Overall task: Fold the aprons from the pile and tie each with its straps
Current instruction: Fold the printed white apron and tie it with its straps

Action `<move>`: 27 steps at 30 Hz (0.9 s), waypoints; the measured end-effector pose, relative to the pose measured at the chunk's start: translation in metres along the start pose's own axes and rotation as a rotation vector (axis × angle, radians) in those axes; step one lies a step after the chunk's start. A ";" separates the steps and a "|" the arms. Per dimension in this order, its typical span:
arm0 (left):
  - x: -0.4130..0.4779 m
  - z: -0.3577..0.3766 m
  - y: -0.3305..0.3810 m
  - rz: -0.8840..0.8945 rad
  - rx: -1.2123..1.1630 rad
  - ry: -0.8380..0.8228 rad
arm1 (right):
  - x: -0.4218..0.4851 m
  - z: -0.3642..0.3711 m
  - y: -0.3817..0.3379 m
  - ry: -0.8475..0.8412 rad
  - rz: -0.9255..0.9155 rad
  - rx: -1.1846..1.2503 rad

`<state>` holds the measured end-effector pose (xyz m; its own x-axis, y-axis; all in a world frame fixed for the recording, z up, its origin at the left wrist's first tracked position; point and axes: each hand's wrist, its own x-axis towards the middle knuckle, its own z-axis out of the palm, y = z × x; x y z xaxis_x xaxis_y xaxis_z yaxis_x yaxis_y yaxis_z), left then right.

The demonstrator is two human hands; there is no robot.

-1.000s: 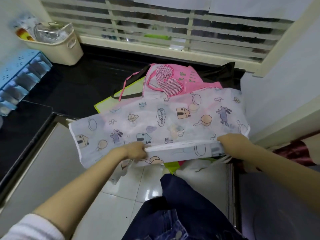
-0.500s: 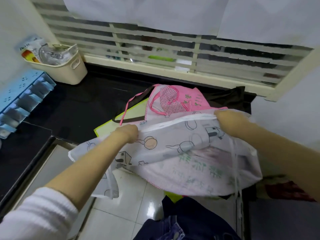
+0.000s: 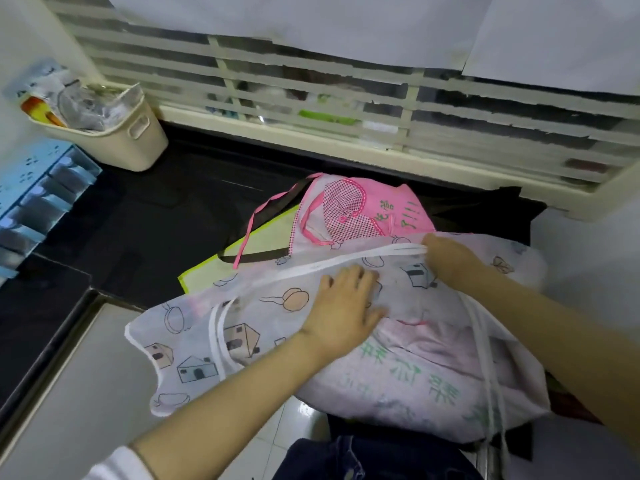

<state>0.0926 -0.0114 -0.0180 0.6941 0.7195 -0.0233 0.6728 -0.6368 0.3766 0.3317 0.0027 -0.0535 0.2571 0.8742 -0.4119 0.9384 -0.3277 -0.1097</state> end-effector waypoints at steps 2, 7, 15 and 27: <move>-0.011 0.024 0.014 0.048 0.064 -0.187 | 0.002 -0.002 0.003 0.000 0.050 0.129; -0.005 0.055 -0.011 -0.122 0.041 -0.382 | -0.017 -0.001 0.009 0.113 0.099 0.470; -0.011 0.064 -0.005 -0.225 -0.159 -0.368 | -0.085 0.044 0.021 0.294 0.424 0.629; -0.028 0.062 0.000 -0.077 0.185 -0.437 | -0.110 0.036 0.056 0.143 0.219 0.383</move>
<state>0.0892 -0.0482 -0.0745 0.6563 0.6078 -0.4471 0.7333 -0.6534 0.1881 0.3476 -0.1247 -0.0467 0.4944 0.8016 -0.3362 0.7125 -0.5953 -0.3714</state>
